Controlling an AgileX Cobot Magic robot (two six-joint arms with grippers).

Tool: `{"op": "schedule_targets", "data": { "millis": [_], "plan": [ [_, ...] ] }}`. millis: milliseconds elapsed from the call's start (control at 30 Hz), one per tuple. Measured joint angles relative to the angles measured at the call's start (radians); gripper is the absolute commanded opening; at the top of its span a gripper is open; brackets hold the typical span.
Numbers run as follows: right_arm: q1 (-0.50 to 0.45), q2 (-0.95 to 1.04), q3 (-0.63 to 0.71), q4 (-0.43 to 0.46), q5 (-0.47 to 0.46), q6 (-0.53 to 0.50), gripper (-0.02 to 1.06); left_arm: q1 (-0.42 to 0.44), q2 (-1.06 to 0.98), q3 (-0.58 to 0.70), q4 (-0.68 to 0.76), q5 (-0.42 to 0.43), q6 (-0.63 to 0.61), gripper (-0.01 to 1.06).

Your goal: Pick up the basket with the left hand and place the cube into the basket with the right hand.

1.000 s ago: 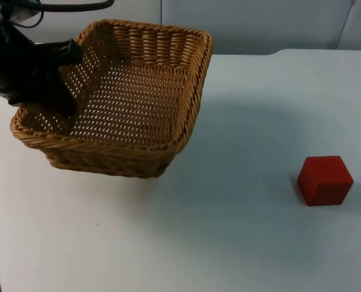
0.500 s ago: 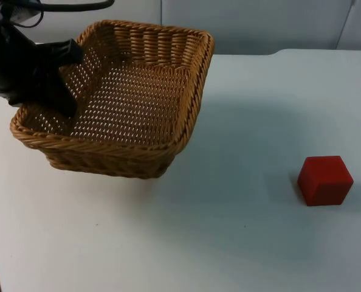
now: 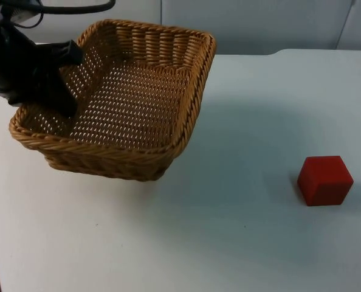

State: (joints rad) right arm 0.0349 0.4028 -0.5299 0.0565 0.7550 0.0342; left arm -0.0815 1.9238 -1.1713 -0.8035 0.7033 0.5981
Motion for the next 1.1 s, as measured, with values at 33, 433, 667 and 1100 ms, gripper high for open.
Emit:
{"op": "schedule_targets", "data": {
  "millis": [33,433,667,1100],
  "plan": [
    [0.000,0.052,0.000,0.000,-0.052,0.005,0.00,0.000,0.000,0.000,0.000,0.000,0.000,0.00],
    [0.000,0.853,-0.230,0.000,-0.311,0.013,0.06,0.000,0.000,0.000,0.000,-0.021,0.029,0.00],
    [0.000,1.165,-0.530,0.003,-0.081,0.013,0.75,0.000,0.000,0.000,0.000,-0.027,0.029,0.00],
    [0.135,1.484,-0.627,0.068,-0.071,0.035,0.76,0.000,0.000,0.000,-0.002,-0.058,0.029,0.00]
  ]
}}
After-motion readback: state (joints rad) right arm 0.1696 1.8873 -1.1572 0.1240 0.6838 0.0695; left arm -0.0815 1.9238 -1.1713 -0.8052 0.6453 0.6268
